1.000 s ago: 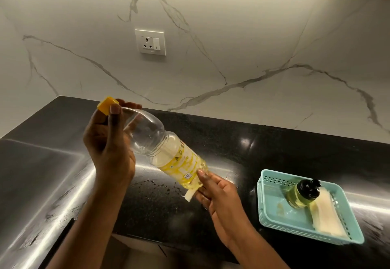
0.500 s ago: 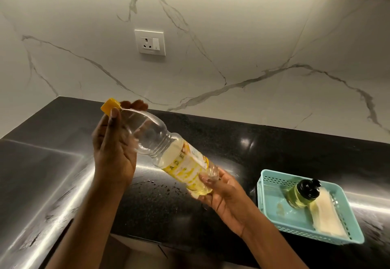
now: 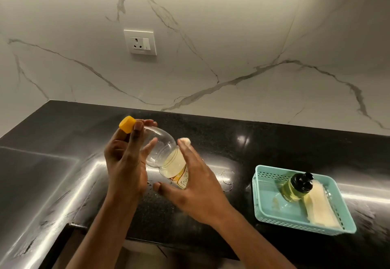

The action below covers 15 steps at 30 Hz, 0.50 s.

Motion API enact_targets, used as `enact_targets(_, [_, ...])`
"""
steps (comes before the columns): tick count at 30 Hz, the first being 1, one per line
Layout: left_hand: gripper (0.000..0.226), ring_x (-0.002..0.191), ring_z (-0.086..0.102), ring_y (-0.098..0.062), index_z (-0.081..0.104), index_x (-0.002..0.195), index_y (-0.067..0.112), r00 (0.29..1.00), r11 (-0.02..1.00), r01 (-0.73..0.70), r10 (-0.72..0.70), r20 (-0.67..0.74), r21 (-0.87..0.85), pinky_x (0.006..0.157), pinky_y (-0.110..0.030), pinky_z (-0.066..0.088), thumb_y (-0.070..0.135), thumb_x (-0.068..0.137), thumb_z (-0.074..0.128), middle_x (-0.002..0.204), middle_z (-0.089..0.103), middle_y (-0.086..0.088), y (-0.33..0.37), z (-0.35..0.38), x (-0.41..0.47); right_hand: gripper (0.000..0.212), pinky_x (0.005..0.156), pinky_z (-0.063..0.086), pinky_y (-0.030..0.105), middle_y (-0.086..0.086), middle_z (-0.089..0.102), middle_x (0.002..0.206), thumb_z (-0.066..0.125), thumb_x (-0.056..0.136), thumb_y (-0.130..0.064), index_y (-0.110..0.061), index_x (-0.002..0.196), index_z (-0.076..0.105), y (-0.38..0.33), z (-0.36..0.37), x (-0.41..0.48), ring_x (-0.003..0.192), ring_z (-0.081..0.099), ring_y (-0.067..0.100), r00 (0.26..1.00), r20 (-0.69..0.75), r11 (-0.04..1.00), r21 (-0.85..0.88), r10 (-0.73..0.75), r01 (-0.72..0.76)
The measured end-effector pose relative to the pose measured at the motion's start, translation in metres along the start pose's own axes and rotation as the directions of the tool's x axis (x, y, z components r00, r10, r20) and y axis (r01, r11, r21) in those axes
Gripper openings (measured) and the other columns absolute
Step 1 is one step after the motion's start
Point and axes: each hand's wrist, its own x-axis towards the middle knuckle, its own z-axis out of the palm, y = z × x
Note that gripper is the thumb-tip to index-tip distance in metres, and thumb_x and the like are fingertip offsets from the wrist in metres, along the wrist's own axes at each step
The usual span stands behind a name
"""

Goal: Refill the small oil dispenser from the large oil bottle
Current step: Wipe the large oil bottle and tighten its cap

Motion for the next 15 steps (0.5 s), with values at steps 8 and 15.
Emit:
enact_targets(8, [0.043, 0.121, 0.073, -0.037, 0.073, 0.116, 0.011, 0.968, 0.993, 0.004, 0.026, 0.249, -0.119, 0.101, -0.050, 0.059, 0.045, 0.091, 0.080, 0.115, 0.080, -0.008, 0.017, -0.002, -0.005, 0.076, 0.110, 0.052, 0.041, -0.016, 0.068, 0.131, 0.088, 0.079, -0.053, -0.036, 0.146, 0.056, 0.011, -0.044, 0.037, 0.119, 0.064, 0.005, 0.923, 0.377, 0.983, 0.129, 0.073, -0.130])
enact_targets(15, [0.041, 0.124, 0.070, -0.042, 0.072, 0.118, 0.009, 0.949, 0.992, 0.018, 0.022, 0.315, -0.125, 0.103, -0.051, 0.057, 0.042, 0.095, 0.078, 0.118, 0.079, -0.011, 0.025, -0.012, -0.003, 0.061, 0.121, 0.043, 0.043, -0.008, 0.073, 0.135, 0.066, 0.089, -0.065, -0.030, 0.139, 0.067, 0.037, -0.075, 0.035, 0.130, 0.065, 0.011, 0.933, 0.353, 0.880, 0.419, 0.071, -0.226])
